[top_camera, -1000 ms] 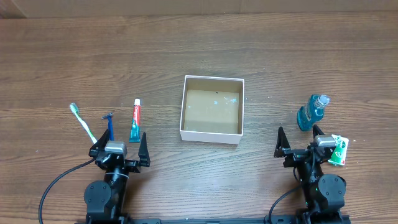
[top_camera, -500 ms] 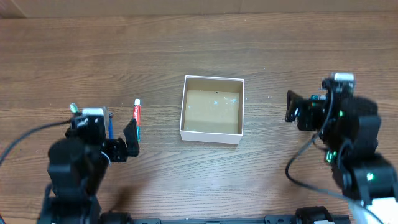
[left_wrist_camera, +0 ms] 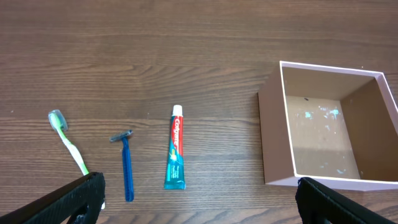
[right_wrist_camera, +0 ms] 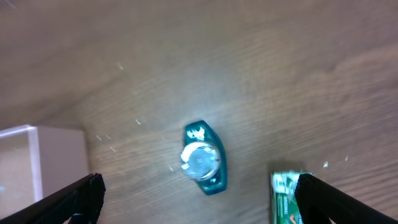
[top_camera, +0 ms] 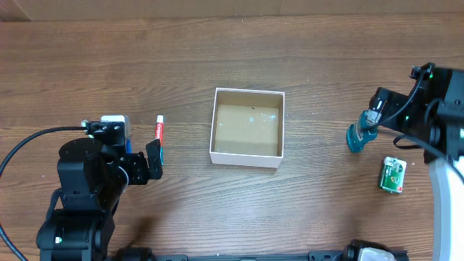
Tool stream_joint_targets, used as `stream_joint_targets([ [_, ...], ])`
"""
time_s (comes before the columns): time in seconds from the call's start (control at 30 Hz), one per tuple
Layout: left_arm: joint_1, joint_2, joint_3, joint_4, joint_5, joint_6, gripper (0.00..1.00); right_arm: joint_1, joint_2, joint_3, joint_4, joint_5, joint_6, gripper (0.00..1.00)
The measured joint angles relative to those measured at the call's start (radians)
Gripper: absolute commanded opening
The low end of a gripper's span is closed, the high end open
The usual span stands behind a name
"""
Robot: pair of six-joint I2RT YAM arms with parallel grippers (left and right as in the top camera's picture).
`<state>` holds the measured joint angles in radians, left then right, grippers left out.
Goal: Pack container
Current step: 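Grasp the teal Listerine bottle with the right gripper, then carry the bottle into the white box and release it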
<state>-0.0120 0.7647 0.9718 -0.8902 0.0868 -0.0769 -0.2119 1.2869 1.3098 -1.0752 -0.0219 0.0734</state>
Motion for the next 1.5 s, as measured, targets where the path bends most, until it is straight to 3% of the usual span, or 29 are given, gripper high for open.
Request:
stream_joint_targets([
  [0.23,0.0,0.015,0.0,-0.002,0.0,0.0,1.0,-0.01,0.291,0.0,-0.027,-0.042,-0.038,1.0],
  [0.4,0.0,0.015,0.0,-0.002,0.0,0.0,1.0,-0.01,0.34,0.0,-0.016,-0.042,-0.051,0.99],
  [0.47,0.0,0.015,0.0,-0.002,0.0,0.0,1.0,-0.01,0.357,0.0,-0.002,-0.043,-0.061,0.92],
  [0.6,0.0,0.015,0.0,-0.002,0.0,0.0,1.0,-0.01,0.36,0.0,0.012,-0.047,-0.073,0.66],
  [0.7,0.0,0.015,0.0,-0.002,0.0,0.0,1.0,-0.01,0.36,0.0,0.019,-0.049,-0.076,0.58],
  [0.87,0.0,0.015,0.0,-0.002,0.0,0.0,1.0,-0.01,0.36,0.0,0.02,-0.049,-0.076,0.44],
  [1.13,0.0,0.015,0.0,-0.002,0.0,0.0,1.0,-0.01,0.36,0.001,0.015,-0.052,-0.077,0.31],
  [1.33,0.0,0.015,0.0,-0.002,0.0,0.0,1.0,-0.01,0.36,0.001,0.016,-0.051,-0.076,0.04],
  [1.5,0.0,0.015,0.0,-0.002,0.0,0.0,1.0,-0.001,0.344,0.004,-0.016,-0.049,-0.054,0.04],
])
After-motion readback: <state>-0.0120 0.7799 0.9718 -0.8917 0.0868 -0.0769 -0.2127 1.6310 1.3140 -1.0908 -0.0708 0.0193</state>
